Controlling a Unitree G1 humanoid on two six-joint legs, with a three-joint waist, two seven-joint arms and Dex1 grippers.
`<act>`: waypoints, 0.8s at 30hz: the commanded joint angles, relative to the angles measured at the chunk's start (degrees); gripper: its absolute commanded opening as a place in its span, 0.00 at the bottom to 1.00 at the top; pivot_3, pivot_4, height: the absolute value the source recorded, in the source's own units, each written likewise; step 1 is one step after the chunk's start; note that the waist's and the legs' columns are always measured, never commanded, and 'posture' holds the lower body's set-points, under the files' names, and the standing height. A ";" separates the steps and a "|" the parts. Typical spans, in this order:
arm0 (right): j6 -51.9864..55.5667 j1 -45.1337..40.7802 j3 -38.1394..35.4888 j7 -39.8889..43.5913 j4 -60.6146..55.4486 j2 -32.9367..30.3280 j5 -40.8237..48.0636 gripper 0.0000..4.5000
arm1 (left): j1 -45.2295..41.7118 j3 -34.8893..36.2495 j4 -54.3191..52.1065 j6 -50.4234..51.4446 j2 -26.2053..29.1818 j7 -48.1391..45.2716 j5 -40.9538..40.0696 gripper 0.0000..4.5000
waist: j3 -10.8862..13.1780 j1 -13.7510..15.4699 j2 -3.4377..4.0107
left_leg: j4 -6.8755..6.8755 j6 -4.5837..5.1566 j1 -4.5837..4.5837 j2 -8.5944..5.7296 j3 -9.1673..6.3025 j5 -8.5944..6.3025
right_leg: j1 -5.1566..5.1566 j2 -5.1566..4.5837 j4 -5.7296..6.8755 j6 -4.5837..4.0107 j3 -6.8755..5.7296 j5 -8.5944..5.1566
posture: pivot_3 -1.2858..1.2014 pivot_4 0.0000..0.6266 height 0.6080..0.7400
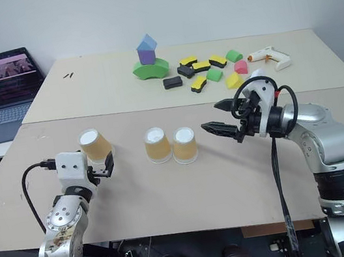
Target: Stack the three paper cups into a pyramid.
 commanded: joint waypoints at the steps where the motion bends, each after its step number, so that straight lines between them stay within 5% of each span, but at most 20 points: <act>1: -1.55 -0.60 -1.42 0.03 -1.53 -1.25 0.73 0.98 | -2.29 2.04 0.40 -1.90 0.59 -0.26 -0.99 1.00 | 0.00 0.06 0.00 | 0.00 0.00 0.00 0.00 0.00 0.00 | 0.00 0.00 0.00 0.00 0.00 0.00 | 0.52 0.24 0.73; 11: -2.26 -0.93 -1.68 -1.57 -0.90 -1.12 0.40 0.98 | -11.35 5.29 10.62 -1.28 3.37 -8.00 -8.96 1.00 | 0.00 0.10 -0.01 | 0.03 0.00 -0.02 0.00 0.00 0.00 | 0.01 0.04 0.01 0.01 -0.03 0.00 | 0.52 0.24 0.73; 24: -1.82 0.23 -2.16 -3.20 -1.98 -1.43 0.76 0.98 | -14.81 4.70 15.17 -3.53 5.67 -9.09 -8.56 1.00 | 0.01 0.04 -0.01 | 0.03 0.00 0.00 0.00 0.03 0.01 | 0.01 0.18 -0.02 0.03 0.00 -0.01 | 0.52 0.24 0.73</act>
